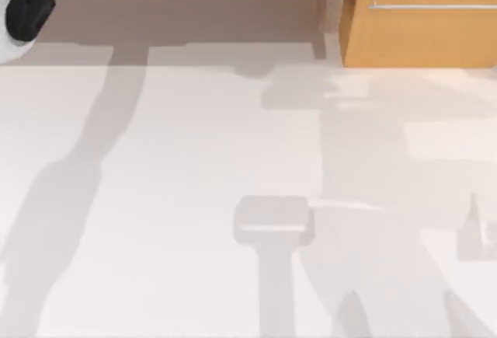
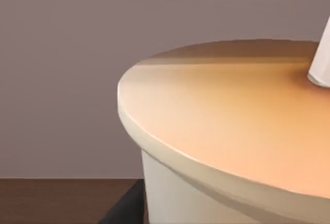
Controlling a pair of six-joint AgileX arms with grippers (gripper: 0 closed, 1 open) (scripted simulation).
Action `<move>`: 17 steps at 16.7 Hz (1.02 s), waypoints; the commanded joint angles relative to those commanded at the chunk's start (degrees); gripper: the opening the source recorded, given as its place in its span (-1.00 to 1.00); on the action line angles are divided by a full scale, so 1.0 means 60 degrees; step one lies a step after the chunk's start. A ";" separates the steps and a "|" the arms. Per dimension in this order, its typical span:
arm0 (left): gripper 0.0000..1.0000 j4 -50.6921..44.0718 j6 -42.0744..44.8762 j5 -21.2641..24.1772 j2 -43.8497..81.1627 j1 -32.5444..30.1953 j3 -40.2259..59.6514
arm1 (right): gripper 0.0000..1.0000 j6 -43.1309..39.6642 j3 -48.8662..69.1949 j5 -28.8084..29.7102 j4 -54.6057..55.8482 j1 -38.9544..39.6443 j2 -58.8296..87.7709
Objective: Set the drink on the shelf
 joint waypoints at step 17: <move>-1.00 0.0535 0.0090 0.0119 0.1696 0.0195 0.1144 | 1.00 0.0000 0.0000 0.0000 0.0000 0.0000 0.0000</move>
